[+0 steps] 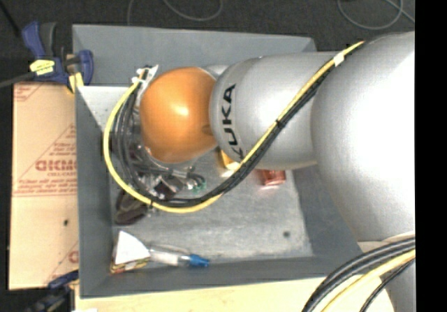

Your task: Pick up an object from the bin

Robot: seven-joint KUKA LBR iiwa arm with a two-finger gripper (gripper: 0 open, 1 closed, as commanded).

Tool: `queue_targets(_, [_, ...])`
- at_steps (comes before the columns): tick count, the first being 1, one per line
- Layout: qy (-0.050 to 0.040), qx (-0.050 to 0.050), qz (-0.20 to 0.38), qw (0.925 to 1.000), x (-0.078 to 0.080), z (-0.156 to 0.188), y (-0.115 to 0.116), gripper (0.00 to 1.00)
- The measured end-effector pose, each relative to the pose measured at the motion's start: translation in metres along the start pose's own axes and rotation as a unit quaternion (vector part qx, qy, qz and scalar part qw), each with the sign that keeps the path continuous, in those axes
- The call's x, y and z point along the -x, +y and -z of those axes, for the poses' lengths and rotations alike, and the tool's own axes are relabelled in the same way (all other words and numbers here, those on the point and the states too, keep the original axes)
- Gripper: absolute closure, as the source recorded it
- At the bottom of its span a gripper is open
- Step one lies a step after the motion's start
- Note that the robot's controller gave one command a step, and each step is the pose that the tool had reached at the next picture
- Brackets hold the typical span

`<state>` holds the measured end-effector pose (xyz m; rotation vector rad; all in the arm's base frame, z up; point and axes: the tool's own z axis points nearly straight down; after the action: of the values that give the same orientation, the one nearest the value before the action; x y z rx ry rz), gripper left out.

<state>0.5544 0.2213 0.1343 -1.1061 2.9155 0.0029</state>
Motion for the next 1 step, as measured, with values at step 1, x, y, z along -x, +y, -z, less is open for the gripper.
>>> queue_targets(1, [0.0115,0.004,-0.005,0.9999,-0.0059,0.0159,0.0033,1.0])
